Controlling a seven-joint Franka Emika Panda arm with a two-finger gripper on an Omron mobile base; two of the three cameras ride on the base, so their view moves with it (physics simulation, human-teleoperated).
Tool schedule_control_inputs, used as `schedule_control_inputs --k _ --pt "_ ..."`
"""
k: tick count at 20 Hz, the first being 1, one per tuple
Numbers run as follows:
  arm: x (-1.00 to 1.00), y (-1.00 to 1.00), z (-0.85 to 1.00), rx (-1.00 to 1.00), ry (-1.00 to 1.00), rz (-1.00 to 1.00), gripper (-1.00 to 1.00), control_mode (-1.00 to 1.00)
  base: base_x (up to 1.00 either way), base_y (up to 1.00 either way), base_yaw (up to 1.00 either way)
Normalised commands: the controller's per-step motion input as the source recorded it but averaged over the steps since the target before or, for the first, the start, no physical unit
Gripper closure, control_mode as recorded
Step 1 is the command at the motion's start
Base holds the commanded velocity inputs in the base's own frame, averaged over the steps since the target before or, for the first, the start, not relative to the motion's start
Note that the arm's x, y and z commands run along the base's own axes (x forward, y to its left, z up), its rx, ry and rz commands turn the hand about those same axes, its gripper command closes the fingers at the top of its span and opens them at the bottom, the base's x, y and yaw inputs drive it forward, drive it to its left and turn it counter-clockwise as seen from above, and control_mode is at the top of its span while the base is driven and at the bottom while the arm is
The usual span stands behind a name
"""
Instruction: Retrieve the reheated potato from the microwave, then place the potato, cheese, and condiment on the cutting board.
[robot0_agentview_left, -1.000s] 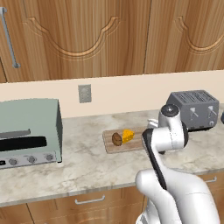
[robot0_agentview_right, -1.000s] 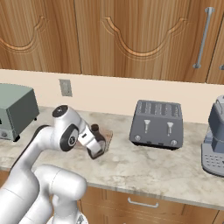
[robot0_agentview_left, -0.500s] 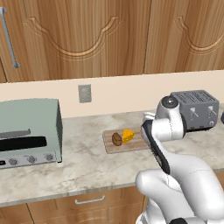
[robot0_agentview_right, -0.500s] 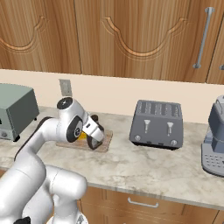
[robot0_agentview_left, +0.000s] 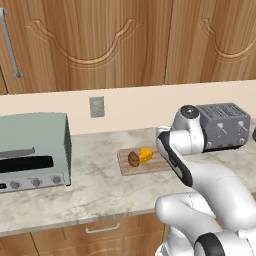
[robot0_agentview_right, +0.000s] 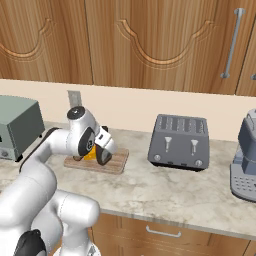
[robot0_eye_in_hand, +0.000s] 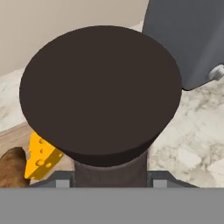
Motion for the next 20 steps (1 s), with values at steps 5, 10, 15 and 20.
schedule_control_inputs --k 5,10,15,20 --pt "0.20 0.07 -0.15 0.00 0.00 0.07 1.00 -1.00 0.00 0.00 0.00" --pt "0.16 0.08 -0.25 0.00 0.00 0.03 1.00 -1.00 0.00 0.00 0.00" --pt "0.13 0.05 -0.24 0.00 0.00 0.01 1.00 -1.00 0.00 0.00 0.00" --pt "0.19 0.00 -0.23 0.00 0.00 0.01 1.00 -1.00 0.00 0.00 0.00"
